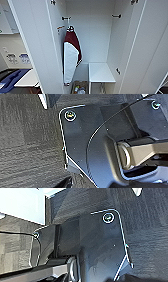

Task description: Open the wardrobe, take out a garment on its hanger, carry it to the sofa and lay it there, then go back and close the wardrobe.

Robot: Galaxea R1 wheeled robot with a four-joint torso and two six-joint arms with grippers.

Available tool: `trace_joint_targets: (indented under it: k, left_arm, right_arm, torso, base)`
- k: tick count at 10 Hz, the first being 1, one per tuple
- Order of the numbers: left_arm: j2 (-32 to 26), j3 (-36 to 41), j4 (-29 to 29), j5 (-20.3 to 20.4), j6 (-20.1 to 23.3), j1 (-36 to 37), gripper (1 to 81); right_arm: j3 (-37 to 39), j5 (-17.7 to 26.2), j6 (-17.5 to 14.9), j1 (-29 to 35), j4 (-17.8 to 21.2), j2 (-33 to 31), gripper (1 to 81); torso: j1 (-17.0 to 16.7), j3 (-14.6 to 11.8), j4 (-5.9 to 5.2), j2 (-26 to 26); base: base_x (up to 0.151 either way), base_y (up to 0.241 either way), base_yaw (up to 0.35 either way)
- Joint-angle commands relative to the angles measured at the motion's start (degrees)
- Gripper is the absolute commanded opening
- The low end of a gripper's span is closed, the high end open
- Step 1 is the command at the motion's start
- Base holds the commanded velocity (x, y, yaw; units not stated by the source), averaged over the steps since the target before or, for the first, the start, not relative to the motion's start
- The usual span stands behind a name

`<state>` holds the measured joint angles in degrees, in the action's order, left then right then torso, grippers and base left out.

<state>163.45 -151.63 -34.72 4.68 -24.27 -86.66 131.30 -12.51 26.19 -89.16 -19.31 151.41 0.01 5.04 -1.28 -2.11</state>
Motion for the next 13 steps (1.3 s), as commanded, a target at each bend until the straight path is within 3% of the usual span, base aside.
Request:
trace_joint_targets:
  k: [1, 2, 3, 4, 5, 6, 8, 11, 13]
  left_arm:
    - [-21.11, 26.79, 17.23, -3.71, 5.29, 5.13, 81.1]
    - [-23.94, 28.40, 17.93, -3.37, 4.85, 5.83, 81.1]
    - [-26.07, 28.23, 18.37, 1.03, 4.85, 6.37, 81.1]
    - [-28.18, 28.23, 17.58, 7.97, 4.85, 6.37, 81.1]
    - [-31.07, 28.58, 17.58, 17.64, 4.76, 6.37, 81.1]
    - [-34.39, 31.19, 17.32, 23.07, 4.76, 6.45, 81.1]
    - [-41.42, 36.91, 17.58, 23.97, 4.33, 9.53, 81.1]
    - [-47.50, 37.01, 16.61, 23.45, -3.49, 15.15, 81.1]
    - [-49.71, 36.66, 16.61, 21.86, -7.19, 20.59, 81.1]
  right_arm:
    - [-6.84, -3.58, 3.95, 4.81, 0.59, -9.93, 81.1]
    - [-8.69, -3.84, 5.27, 5.52, 0.33, -12.75, 81.1]
    - [-10.20, -5.60, 5.98, 6.49, 0.41, -15.41, 81.1]
    - [-11.34, -7.36, 6.33, 7.19, 0.50, -17.25, 81.1]
    - [-12.58, -9.55, 7.39, 7.89, 0.59, -19.62, 81.1]
    - [-13.37, -10.52, 9.30, 8.68, 0.50, -21.89, 81.1]
    - [-13.19, -12.26, 11.95, 10.35, -0.03, -25.24, 81.1]
    - [-14.68, -13.07, 13.09, 16.06, -0.29, -30.42, 81.1]
    - [-13.98, -12.80, 17.85, 20.11, -0.38, -33.60, 81.1]
  torso:
    - [0.00, 0.00, 0.00, 0.00]
    - [0.00, 0.00, 0.00, 0.00]
    - [0.00, 0.00, 0.00, 0.00]
    - [0.00, 0.00, 0.00, 0.00]
    - [0.00, 0.02, 0.00, 0.00]
    - [0.00, 0.02, 0.00, 0.00]
    - [0.00, 0.02, 0.00, 0.00]
    - [0.00, 0.02, 0.00, 0.00]
    - [0.00, 0.02, 0.00, 0.00]
  base:
    - [0.000, 0.000, 0.000]
    - [0.000, 0.000, 0.000]
    - [0.000, 0.000, 0.000]
    - [0.000, 0.000, 0.000]
    - [0.000, 0.000, 0.000]
    - [0.000, 0.000, 0.000]
    - [0.000, 0.000, 0.000]
    - [0.000, 0.000, 0.000]
    - [0.000, 0.000, 0.000]
